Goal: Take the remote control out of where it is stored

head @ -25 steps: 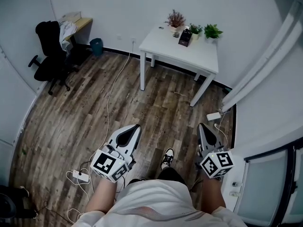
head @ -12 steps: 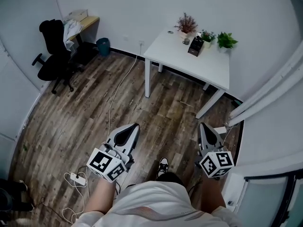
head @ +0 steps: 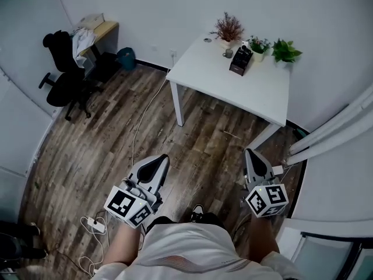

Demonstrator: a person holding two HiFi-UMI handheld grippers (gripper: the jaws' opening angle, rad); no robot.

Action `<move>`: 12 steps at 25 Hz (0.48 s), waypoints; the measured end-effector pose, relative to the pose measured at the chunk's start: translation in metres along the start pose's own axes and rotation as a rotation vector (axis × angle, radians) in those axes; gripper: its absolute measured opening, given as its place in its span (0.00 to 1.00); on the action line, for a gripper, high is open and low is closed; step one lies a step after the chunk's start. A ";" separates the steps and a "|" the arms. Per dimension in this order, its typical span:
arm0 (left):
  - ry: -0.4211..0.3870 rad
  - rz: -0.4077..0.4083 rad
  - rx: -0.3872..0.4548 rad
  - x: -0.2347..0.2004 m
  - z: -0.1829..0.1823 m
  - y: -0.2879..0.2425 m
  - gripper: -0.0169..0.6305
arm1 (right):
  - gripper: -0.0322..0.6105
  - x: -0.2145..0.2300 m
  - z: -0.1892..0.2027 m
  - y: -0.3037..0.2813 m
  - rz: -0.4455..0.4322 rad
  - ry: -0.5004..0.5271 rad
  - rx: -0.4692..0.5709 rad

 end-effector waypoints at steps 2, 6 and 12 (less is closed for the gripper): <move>-0.008 -0.003 -0.002 0.002 -0.002 -0.021 0.04 | 0.07 0.021 -0.002 -0.006 0.002 -0.017 0.005; -0.017 -0.002 0.002 0.001 -0.007 -0.054 0.04 | 0.07 0.047 -0.007 -0.016 0.004 -0.028 0.021; -0.032 0.041 0.011 -0.001 -0.012 -0.105 0.04 | 0.07 0.086 -0.019 -0.022 0.061 -0.010 0.052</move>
Point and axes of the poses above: the fingertips, and each gripper's own axes: y backward along the fingers, x to its right, z out of its underside, the point moved 4 cm from there along y, backward along the fingers, and after that the axes turned 7 degrees about -z, right-handed, at the moved point
